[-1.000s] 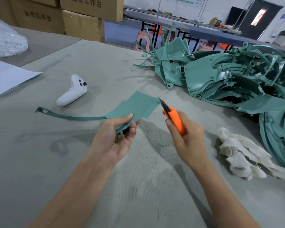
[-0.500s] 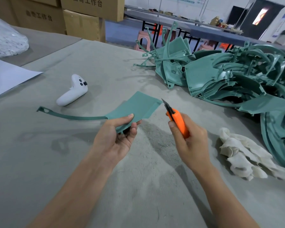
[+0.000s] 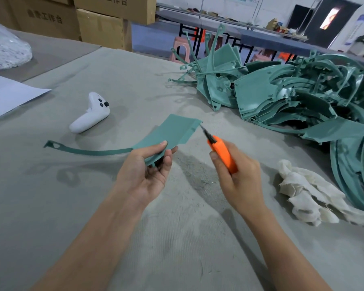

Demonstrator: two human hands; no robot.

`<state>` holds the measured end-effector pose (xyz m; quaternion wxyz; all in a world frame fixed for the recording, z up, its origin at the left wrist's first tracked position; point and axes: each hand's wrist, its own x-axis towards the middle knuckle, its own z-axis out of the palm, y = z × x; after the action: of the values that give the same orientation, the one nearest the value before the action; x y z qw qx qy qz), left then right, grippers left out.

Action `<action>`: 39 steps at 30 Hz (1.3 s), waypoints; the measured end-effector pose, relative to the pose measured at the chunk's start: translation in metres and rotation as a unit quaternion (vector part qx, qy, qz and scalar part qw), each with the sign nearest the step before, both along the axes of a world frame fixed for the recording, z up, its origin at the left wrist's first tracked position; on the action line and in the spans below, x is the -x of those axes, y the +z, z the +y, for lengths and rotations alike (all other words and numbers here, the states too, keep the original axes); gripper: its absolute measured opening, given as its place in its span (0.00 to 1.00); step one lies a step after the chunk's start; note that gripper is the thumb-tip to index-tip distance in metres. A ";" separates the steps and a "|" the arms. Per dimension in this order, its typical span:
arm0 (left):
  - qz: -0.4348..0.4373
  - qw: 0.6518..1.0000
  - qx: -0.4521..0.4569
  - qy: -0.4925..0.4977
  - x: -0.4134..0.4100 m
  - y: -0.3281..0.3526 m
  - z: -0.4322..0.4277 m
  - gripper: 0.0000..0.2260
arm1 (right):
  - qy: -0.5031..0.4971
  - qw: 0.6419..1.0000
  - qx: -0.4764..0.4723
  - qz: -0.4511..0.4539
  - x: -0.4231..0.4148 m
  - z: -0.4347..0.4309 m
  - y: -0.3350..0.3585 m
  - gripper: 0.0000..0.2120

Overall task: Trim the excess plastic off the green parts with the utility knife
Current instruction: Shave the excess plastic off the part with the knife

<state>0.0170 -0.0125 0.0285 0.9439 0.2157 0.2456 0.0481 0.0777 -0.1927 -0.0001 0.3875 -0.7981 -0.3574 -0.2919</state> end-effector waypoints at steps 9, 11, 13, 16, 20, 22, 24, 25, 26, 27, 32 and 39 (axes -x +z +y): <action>0.005 1.000 -0.019 -0.014 0.000 0.002 -0.002 0.07 | 0.012 1.000 0.006 0.019 -0.003 0.002 -0.002 0.12; 0.007 1.000 -0.022 -0.017 0.000 0.001 -0.003 0.08 | 0.010 1.000 -0.001 0.023 -0.003 0.001 -0.001 0.12; 0.006 1.000 -0.017 -0.013 -0.001 0.001 -0.002 0.04 | 0.028 0.998 0.041 0.023 0.001 0.000 -0.003 0.13; -0.005 1.000 -0.016 -0.012 -0.002 0.003 -0.003 0.02 | 0.038 0.997 0.063 0.036 0.004 0.002 -0.007 0.13; -0.002 1.000 -0.022 -0.002 -0.003 0.004 -0.002 0.02 | 0.042 0.998 0.022 0.036 0.002 0.004 -0.002 0.11; 0.001 1.000 -0.028 -0.007 -0.003 0.003 0.000 0.07 | 0.030 0.999 -0.001 0.029 0.002 0.003 0.001 0.11; -0.004 0.999 -0.042 -0.018 -0.001 0.002 0.000 0.13 | 0.020 0.999 -0.010 0.031 0.001 0.001 0.003 0.11; -0.007 0.999 -0.049 -0.023 -0.001 0.002 0.000 0.15 | 0.017 0.999 -0.014 0.033 0.000 0.001 0.003 0.10; -0.008 0.998 -0.053 -0.026 -0.001 0.002 0.000 0.15 | 0.016 0.999 -0.019 0.036 -0.002 0.000 0.004 0.09; -0.009 0.998 -0.056 -0.028 -0.001 0.002 0.000 0.15 | 0.016 0.999 -0.026 0.041 -0.003 -0.001 0.005 0.09; -0.001 0.999 -0.045 -0.019 -0.001 0.002 -0.001 0.12 | 0.023 0.999 0.019 0.022 0.001 0.000 0.001 0.11; 0.004 0.999 -0.047 -0.018 0.001 0.001 -0.002 0.02 | 0.018 1.000 -0.001 0.026 -0.003 -0.003 0.004 0.10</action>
<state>0.0156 -0.0149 0.0297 0.9325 0.2642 0.2428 0.0414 0.0808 -0.1958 0.0034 0.4023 -0.7985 -0.3616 -0.2643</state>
